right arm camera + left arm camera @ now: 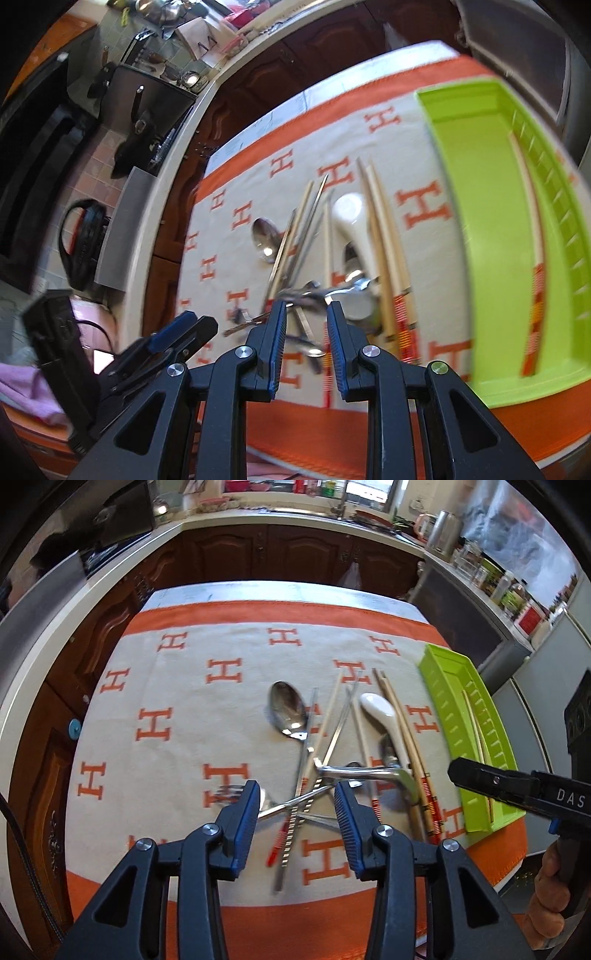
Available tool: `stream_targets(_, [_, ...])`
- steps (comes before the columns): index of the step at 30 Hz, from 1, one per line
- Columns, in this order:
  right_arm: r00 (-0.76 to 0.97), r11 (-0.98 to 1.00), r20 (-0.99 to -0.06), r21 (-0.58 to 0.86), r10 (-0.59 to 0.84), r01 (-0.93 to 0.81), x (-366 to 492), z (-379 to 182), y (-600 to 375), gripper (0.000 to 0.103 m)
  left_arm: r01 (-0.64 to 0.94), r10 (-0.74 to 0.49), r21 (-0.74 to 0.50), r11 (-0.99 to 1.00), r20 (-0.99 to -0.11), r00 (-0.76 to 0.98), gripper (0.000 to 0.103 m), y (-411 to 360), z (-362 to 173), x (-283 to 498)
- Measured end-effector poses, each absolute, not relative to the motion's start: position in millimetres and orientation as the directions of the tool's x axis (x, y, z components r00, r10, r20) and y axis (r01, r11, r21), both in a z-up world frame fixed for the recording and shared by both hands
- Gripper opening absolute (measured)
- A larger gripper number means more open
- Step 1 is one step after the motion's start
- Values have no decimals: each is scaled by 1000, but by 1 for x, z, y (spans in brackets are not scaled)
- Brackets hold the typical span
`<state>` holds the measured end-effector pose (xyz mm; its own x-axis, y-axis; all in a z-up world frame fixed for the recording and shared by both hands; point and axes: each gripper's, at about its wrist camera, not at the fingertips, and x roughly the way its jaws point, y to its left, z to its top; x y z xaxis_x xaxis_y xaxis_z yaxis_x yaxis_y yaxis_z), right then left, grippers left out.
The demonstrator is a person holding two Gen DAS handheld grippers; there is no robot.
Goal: Organize utensils
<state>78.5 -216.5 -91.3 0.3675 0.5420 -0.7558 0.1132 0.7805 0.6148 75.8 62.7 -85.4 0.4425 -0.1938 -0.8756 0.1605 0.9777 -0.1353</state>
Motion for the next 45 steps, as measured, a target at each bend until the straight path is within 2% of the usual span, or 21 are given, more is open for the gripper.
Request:
stream_targets(10, [286, 653, -709, 705, 645, 275, 89, -153, -194, 24, 115, -210, -178, 977, -889, 408, 40, 99, -108, 77])
stream_targets(15, [306, 621, -713, 700, 631, 353, 98, -180, -188, 36, 141, -220, -179, 974, -894, 390, 40, 97, -116, 77])
stream_targets(21, [387, 533, -705, 706, 594, 466, 105, -203, -190, 36, 149, -231, -188, 971, -898, 375, 40, 97, -122, 80])
stream_targets(26, [418, 494, -691, 718, 589, 491, 111, -208, -191, 36, 158, -238, -193, 968, -902, 360, 40, 96, -128, 80])
stream_targets(31, [343, 588, -718, 694, 605, 416, 119, -193, -177, 36, 159, -241, -196, 968, -904, 353, 40, 97, -130, 82])
stream_targets(35, [275, 763, -797, 599, 538, 242, 131, -168, -154, 36, 163, -240, -194, 967, -907, 346, 40, 97, -131, 83])
stream_targets(40, [341, 943, -886, 332, 315, -9, 131, -135, -129, 36, 162, -241, -196, 967, -909, 341, 40, 97, -132, 83])
stream_targets(45, [383, 978, -904, 142, 191, -151, 131, -143, -112, 36, 173, -234, -185, 967, -914, 332, 40, 95, -135, 84])
